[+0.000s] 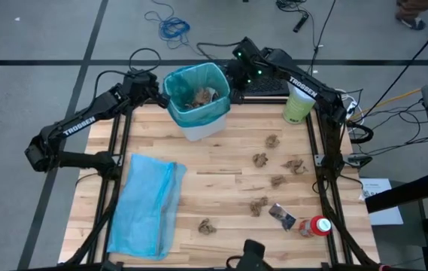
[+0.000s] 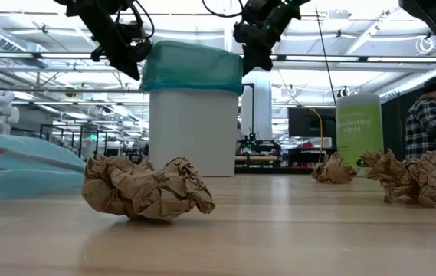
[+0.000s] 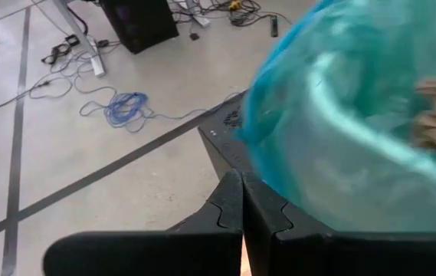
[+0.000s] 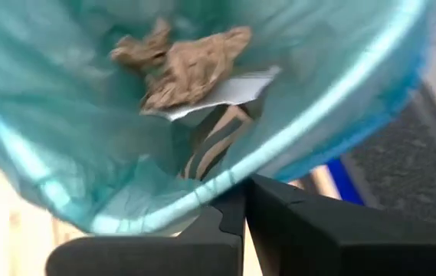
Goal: Place trash/remove bag and relplace
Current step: Put the brown paper into the blue trash bag inside the white trash bin
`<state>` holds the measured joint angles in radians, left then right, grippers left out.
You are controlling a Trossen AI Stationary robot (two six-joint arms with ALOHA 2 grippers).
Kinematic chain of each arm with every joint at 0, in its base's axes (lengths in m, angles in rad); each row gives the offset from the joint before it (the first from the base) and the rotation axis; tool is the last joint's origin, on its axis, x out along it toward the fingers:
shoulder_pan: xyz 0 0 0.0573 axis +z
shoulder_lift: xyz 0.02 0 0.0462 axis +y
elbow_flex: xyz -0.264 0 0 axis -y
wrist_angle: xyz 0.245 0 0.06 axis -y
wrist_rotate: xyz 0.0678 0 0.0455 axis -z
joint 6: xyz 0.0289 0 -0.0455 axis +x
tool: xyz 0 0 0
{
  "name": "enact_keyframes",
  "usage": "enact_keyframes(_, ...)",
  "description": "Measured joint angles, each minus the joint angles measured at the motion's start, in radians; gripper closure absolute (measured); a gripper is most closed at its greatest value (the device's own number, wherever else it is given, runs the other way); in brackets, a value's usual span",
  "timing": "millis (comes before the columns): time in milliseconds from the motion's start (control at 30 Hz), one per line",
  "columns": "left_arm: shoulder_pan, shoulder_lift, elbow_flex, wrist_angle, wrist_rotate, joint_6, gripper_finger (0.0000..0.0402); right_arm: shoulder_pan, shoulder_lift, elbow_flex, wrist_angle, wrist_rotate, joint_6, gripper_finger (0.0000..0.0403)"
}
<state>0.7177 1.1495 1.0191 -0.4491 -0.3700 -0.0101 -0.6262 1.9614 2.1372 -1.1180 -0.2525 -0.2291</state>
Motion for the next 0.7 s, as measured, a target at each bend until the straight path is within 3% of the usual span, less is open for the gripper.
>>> enact_keyframes(433, -0.002, 0.003, 0.0, 0.005, 0.056, 0.029, 0.0401, 0.089, -0.025, 0.0, -0.205, -0.007, -0.012, 0.0403)
enact_keyframes(700, -0.005, 0.005, 0.0, 0.012, 0.079, 0.045, 0.0401, 0.11, -0.073, 0.0, -0.251, 0.128, -0.033, 0.0403)
